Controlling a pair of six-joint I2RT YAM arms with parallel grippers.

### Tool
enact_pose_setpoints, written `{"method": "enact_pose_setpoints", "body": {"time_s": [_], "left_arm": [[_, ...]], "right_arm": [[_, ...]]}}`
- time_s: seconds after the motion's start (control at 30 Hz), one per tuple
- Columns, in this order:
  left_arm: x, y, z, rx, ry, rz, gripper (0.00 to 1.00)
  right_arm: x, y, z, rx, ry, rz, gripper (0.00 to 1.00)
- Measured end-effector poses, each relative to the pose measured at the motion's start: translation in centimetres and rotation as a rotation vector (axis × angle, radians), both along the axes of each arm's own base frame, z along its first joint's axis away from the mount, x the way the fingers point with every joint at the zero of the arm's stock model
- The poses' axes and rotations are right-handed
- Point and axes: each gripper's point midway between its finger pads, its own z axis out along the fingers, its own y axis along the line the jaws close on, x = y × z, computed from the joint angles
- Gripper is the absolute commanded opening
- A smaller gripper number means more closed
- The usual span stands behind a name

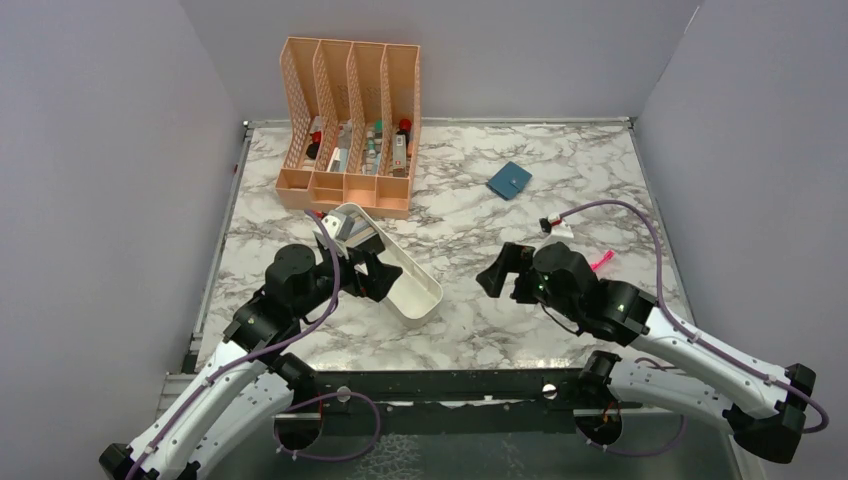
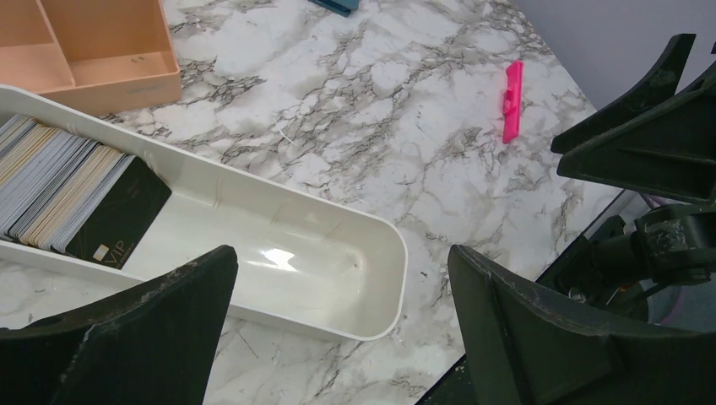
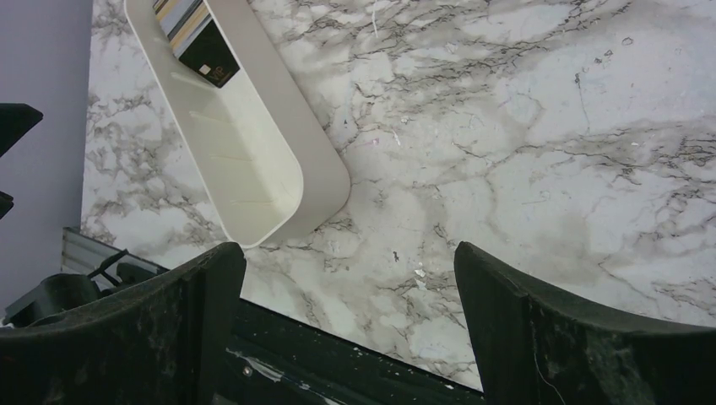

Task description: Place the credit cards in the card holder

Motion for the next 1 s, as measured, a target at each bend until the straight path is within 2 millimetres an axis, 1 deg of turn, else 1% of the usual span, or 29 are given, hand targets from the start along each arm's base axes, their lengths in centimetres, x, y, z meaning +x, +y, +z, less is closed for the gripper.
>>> {"method": "enact_pose_setpoints", "body": {"time_s": [0.2, 0.33, 0.43, 0.57, 0.63, 0.7, 0.77, 0.8, 0.83, 0.93, 1.0], "left_arm": [[0.0, 0.0, 0.0, 0.0, 0.001, 0.0, 0.99], [0.0, 0.0, 0.0, 0.0, 0.001, 0.0, 0.99], [0.0, 0.0, 0.0, 0.001, 0.001, 0.001, 0.99], [0.1, 0.1, 0.0, 0.002, -0.001, 0.009, 0.99], [0.1, 0.2, -0.2, 0.006, 0.003, 0.014, 0.99], [0.1, 0.3, -0.3, 0.011, 0.009, 0.017, 0.99], [0.1, 0.3, -0.4, 0.014, 0.012, 0.02, 0.99], [0.1, 0.4, -0.5, 0.016, 0.013, 0.022, 0.99], [0.2, 0.4, -0.5, 0.017, 0.013, 0.025, 0.99], [0.2, 0.5, -0.6, 0.021, 0.015, 0.032, 0.99], [0.3, 0.6, -0.6, 0.021, 0.015, 0.036, 0.99]], "right_arm": [[0.2, -0.3, -0.1, -0.005, -0.007, -0.014, 1.0], [0.8, -0.4, -0.2, -0.02, -0.021, -0.04, 1.0], [1.8, -0.7, -1.2, -0.074, -0.026, -0.086, 1.0], [3.5, -1.4, -2.7, -0.187, -0.043, -0.15, 1.0], [4.4, -1.8, -3.2, -0.244, -0.07, -0.177, 0.99], [5.5, -1.9, -3.0, -0.273, -0.108, -0.191, 0.96], [7.1, -2.2, -2.6, -0.282, -0.144, -0.211, 0.94], [8.1, -2.7, -2.6, -0.288, -0.152, -0.233, 0.92], [9.2, -3.4, -2.7, -0.294, -0.155, -0.262, 0.88], [12.5, -5.7, -4.0, -0.343, -0.132, -0.33, 0.69], [14.5, -6.8, -5.1, -0.388, -0.103, -0.358, 0.62]]}}
